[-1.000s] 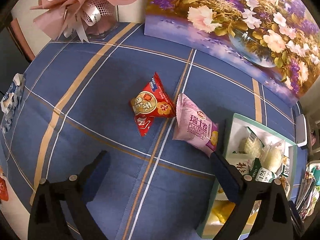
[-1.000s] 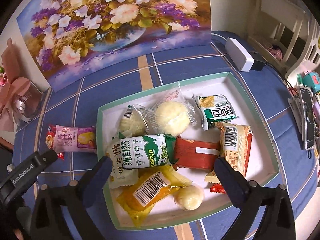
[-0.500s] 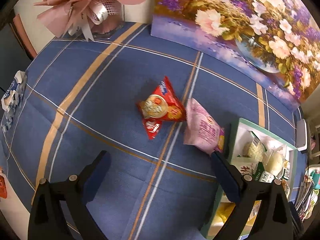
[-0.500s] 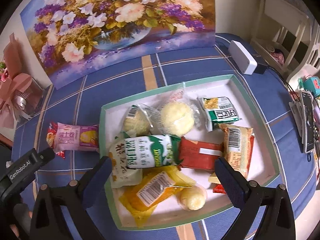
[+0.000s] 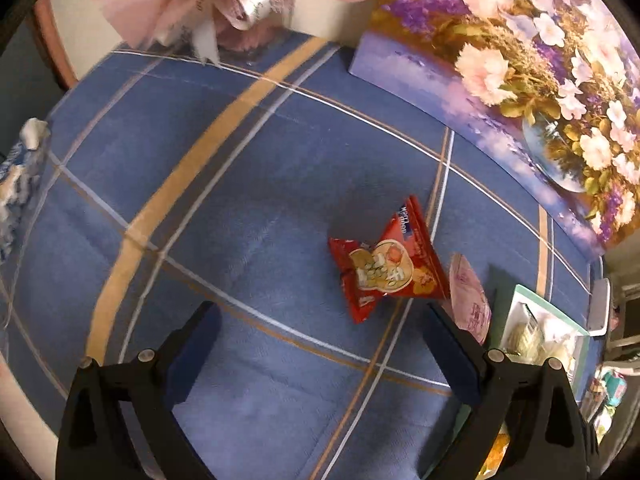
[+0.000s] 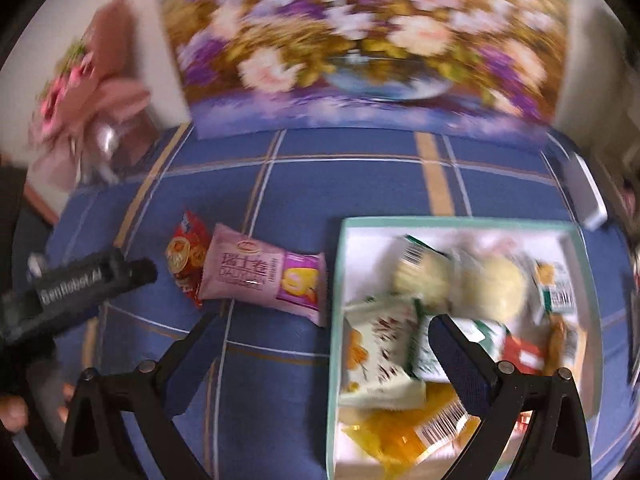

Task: Organize snacks
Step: 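Grasp the red chip bag with the left tool while the right tool grasps the pink Swiss roll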

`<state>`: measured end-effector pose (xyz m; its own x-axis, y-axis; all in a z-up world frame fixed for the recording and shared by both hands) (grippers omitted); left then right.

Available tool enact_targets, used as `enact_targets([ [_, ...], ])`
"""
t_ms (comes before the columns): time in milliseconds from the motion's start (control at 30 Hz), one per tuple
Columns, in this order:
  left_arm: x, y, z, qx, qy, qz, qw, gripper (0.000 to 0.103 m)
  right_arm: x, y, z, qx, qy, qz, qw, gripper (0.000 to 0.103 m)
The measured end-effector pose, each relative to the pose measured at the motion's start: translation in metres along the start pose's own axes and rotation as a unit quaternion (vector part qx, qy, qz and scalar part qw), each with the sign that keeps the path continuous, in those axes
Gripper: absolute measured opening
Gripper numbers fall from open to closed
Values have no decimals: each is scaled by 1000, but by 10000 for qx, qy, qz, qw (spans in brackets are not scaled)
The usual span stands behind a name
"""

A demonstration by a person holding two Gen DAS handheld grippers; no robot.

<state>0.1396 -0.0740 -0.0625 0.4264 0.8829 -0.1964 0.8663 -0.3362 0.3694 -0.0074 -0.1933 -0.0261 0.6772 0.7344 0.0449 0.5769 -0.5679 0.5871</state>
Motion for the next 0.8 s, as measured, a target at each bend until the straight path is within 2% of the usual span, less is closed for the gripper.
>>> enact_targets([
  [100,-2,6,13,149,-326,-50,9993,99,15,2,14,42,-96,-435,9990,103],
  [233,-5,12,31,275,-296,43,9992,99,35,1,36,108,-137,-861,9961,103],
  [400,-16,18,51,449,-581,36,9973,99,51,4,56,97,-160,-1125,9935,103],
  [500,-19,20,61,494,-585,58,9970,99,55,8,66,31,-229,-1228,9922,101],
  [533,-19,20,63,526,-619,55,9967,99,56,8,69,7,-206,-1241,9921,99],
  [600,-20,21,69,560,-660,73,9962,99,57,11,73,-35,-176,-1241,9921,88],
  [733,-19,22,75,543,-701,72,9960,99,56,16,79,-79,-76,-1147,9933,76],
  [767,-19,23,74,505,-695,93,9963,94,55,17,80,-84,-77,-1123,9936,72],
  [800,-19,25,73,468,-692,115,9964,83,54,17,81,-100,-95,-1105,9938,68],
])
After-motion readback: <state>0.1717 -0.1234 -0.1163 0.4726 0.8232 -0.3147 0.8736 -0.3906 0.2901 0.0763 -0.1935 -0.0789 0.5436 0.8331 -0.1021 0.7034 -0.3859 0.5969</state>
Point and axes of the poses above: each gripper's, at about its wrist camera, not at the fingertips, and z roughly the way its jaws point, x to its left, y to its top, the point moved 6 cm from there along z, roughly the way its jaws point, and after that the axes turned 4 degrees about -x, right-handed, at the moved point
